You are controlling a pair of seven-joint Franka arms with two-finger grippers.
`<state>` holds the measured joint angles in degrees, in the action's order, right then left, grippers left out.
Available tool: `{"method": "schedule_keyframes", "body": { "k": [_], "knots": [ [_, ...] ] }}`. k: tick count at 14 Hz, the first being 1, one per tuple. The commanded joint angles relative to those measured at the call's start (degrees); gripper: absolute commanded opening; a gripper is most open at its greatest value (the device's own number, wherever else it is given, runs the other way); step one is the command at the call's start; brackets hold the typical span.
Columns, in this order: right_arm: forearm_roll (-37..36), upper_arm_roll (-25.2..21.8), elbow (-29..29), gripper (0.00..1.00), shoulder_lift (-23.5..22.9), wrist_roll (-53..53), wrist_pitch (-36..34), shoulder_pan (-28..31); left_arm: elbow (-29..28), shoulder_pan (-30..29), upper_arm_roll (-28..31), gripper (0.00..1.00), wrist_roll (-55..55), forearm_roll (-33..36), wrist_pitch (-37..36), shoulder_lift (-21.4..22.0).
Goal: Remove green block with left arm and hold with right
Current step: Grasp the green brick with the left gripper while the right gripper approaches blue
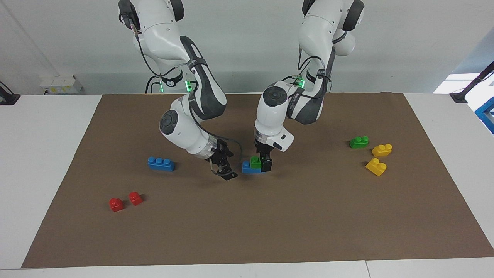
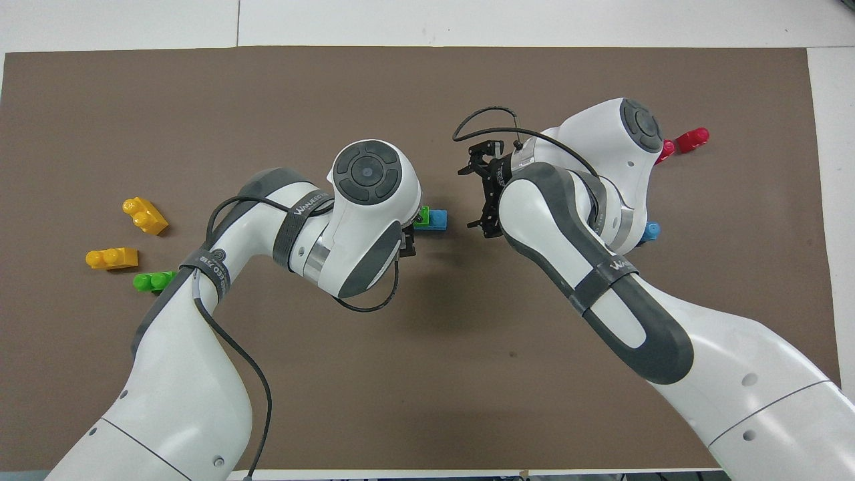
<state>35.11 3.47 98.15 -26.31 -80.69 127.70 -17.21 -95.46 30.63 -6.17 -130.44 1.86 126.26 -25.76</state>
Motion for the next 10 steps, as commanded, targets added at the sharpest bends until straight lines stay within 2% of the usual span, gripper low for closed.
{"method": "schedule_keyframes", "body": {
  "k": [1, 10],
  "knots": [
    [2.67, 0.13, -0.68, 0.99, -1.28, -1.4, 2.81, -1.59, -0.43, 0.92, 0.9, 1.0, -1.84, 1.13, 0.92, -0.17],
    [3.21, 0.13, 2.57, 0.99, -1.99, -1.49, 7.03, -3.18, -0.61, 0.92, 0.98, 1.0, -2.36, 1.13, 1.1, -0.08]
  ]
}}
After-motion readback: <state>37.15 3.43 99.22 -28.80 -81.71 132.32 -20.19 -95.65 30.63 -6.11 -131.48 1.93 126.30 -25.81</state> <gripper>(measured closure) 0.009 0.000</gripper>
